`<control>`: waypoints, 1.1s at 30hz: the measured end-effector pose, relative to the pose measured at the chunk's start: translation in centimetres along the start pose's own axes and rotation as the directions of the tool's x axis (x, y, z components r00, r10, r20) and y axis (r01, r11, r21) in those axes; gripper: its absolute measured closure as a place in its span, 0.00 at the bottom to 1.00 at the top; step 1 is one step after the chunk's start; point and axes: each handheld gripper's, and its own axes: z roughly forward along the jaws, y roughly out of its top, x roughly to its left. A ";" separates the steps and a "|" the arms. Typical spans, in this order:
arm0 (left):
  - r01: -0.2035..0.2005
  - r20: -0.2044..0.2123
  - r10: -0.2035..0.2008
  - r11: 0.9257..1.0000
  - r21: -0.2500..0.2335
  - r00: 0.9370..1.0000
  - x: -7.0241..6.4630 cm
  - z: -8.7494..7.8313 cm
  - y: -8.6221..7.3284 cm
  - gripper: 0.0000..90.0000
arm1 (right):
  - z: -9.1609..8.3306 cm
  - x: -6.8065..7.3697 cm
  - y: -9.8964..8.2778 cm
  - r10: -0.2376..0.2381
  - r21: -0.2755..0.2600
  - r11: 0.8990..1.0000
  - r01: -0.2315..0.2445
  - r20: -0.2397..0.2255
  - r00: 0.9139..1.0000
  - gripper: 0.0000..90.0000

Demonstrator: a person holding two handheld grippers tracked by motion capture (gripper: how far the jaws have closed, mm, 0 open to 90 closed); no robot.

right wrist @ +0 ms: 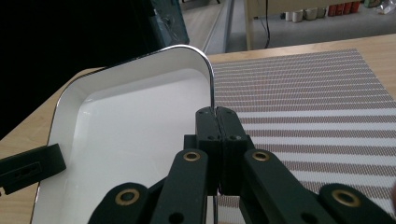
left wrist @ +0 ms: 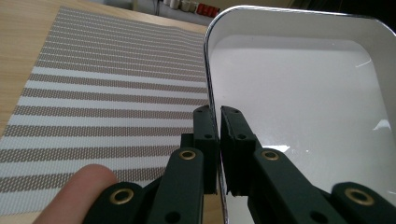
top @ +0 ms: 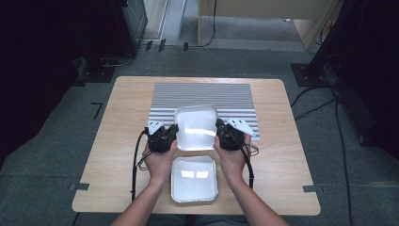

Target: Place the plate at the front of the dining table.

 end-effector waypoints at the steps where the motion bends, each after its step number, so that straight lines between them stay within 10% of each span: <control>1: 0.002 0.000 -0.002 1.000 0.005 1.000 0.1 0.3 0.2 0.96 | 0.4 -0.1 0.2 -0.003 0.002 1.000 0.003 0.001 1.000 1.00; 19: -0.033 -0.037 0.035 0.998 0.045 0.999 1.2 4.9 3.6 0.95 | 5.9 -1.3 2.5 -0.001 0.030 1.000 0.001 -0.004 1.000 1.00; 33: 0.024 -0.077 -0.016 0.994 0.108 0.997 3.4 10.1 4.1 0.97 | 11.5 -2.4 1.6 0.048 0.100 0.994 -0.051 0.025 0.999 1.00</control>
